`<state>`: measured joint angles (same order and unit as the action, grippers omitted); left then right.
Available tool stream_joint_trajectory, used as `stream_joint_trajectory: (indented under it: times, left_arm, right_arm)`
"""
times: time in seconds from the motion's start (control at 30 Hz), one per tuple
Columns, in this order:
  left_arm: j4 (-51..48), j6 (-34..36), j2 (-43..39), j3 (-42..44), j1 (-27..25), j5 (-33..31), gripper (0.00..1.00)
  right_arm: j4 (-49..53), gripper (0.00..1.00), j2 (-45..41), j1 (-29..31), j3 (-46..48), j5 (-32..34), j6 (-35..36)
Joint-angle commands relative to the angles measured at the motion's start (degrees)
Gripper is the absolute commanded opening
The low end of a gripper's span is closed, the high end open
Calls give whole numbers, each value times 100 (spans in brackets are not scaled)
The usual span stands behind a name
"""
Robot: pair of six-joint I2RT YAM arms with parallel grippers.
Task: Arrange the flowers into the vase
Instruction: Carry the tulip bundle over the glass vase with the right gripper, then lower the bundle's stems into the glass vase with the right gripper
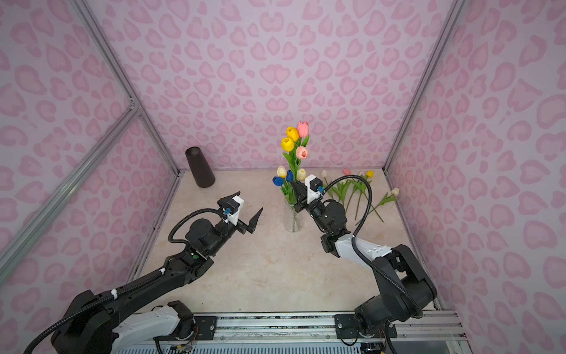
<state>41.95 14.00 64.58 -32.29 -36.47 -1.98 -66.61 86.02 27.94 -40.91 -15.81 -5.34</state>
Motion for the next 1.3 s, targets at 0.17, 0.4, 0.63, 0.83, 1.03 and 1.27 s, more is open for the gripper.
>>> stream_joint_trajectory:
  times: [0.17,0.4,0.63,0.83,1.03,1.27]
  left_arm:
    - [164,38,-7,8,7,-35,99]
    - [123,24,-22,-5,3,-33,99]
    - [111,33,-50,4,4,-42,99]
    - [135,33,-33,15,6,-31,99]
    - [94,41,-94,50,4,-53,99]
    - [86,50,-70,26,8,-41,99]
  right_arm:
    - [-718,0,313,-26,118,247,218]
    - [-979,0,555,-26,37,166,70]
    - [-848,0,500,-24,-155,-14,-20]
    - [-772,0,564,-17,-242,-133,-54]
    - [-1055,0,745,-19,-36,-51,-24]
    - [-1155,0,768,-19,159,-58,96]
